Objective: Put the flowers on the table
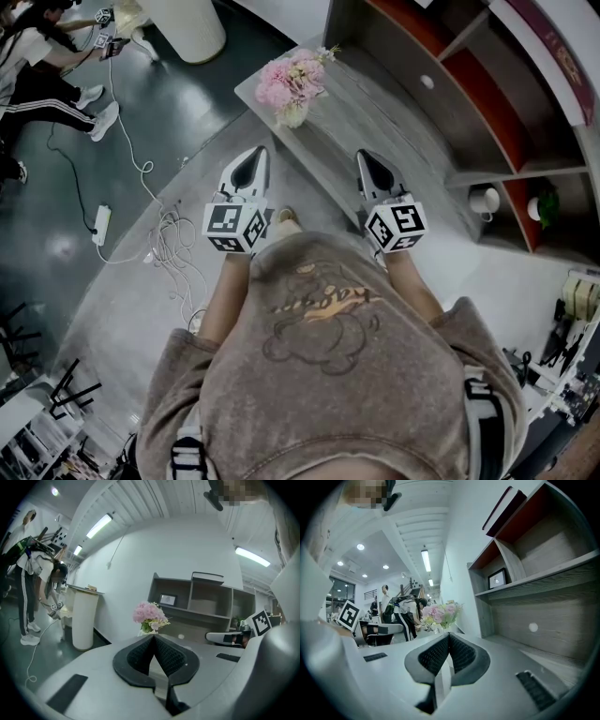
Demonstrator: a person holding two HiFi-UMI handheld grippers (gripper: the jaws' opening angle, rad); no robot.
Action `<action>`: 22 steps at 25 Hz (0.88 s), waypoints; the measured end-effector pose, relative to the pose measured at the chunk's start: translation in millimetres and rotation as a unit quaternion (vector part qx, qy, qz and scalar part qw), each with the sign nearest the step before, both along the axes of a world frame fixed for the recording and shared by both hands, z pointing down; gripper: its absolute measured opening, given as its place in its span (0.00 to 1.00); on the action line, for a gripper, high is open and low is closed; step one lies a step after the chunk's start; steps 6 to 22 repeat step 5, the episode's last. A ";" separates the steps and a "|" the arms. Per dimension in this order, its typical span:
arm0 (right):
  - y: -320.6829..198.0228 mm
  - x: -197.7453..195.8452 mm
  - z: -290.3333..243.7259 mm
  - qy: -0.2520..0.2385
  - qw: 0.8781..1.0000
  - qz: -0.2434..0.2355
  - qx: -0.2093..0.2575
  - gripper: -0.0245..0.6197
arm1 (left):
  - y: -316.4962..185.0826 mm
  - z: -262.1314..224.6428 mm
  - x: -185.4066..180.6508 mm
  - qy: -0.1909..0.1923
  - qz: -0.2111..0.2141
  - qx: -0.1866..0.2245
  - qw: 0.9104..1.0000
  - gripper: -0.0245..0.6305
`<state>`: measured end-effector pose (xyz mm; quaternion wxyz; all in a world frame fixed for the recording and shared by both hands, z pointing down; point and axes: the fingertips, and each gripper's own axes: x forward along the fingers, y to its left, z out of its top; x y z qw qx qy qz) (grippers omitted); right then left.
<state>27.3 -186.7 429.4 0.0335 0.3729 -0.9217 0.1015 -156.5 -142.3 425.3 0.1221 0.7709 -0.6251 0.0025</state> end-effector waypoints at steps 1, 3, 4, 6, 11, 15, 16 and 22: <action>-0.6 -0.1 0.1 0.001 1.000 0.000 0.000 0.03 | -0.5 0.1 0.1 0.000 0.000 0.000 1.000 0.07; -1.7 -0.1 1.0 0.002 1.000 -0.001 -0.001 0.03 | -1.4 0.8 0.2 0.001 0.000 0.000 1.000 0.07; -2.3 0.0 1.6 0.003 1.000 -0.001 -0.001 0.03 | -1.8 1.3 0.2 0.000 0.000 0.000 1.000 0.07; -3.0 0.1 2.2 0.003 1.000 0.000 -0.001 0.03 | -2.2 2.0 0.0 0.000 0.000 -0.001 1.000 0.07; -3.0 0.1 2.2 0.003 1.000 0.000 -0.001 0.03 | -2.2 2.0 0.0 0.000 0.000 -0.001 1.000 0.07; -3.0 0.1 2.2 0.003 1.000 0.000 -0.001 0.03 | -2.2 2.0 0.0 0.000 0.000 -0.001 1.000 0.07; -3.0 0.1 2.2 0.003 1.000 0.000 -0.001 0.03 | -2.2 2.0 0.0 0.000 0.000 -0.001 1.000 0.07; -3.0 0.1 2.2 0.003 1.000 0.000 -0.001 0.03 | -2.2 2.0 0.0 0.000 0.000 -0.001 1.000 0.07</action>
